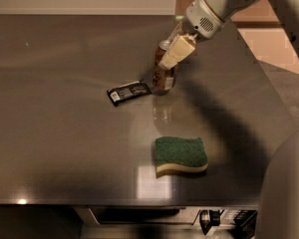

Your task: Move orange can near rxbar chocolate

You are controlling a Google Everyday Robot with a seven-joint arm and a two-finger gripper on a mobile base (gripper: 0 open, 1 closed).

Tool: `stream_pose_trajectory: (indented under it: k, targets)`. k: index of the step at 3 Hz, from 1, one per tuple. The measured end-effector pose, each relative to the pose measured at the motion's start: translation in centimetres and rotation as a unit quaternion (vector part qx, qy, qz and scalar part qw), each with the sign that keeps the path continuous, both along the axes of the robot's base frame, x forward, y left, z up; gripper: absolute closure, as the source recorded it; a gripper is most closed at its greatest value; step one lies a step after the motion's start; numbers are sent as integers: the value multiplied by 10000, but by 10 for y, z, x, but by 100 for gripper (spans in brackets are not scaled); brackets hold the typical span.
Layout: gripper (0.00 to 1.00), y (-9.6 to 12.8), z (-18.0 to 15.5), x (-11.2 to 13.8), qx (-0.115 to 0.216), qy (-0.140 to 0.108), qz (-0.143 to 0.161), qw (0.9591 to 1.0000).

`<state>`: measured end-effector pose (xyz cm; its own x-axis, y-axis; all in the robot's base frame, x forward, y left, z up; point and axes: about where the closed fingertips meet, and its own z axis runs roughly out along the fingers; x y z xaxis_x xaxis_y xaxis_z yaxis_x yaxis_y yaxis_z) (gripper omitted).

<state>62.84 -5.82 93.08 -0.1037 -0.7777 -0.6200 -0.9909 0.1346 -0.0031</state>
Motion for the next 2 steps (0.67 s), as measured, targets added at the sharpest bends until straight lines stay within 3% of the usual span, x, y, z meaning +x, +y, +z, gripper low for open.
stream_pose_trajectory:
  k: [2]
  targets:
    - [100,21,-22,1,-183,138,249,9994]
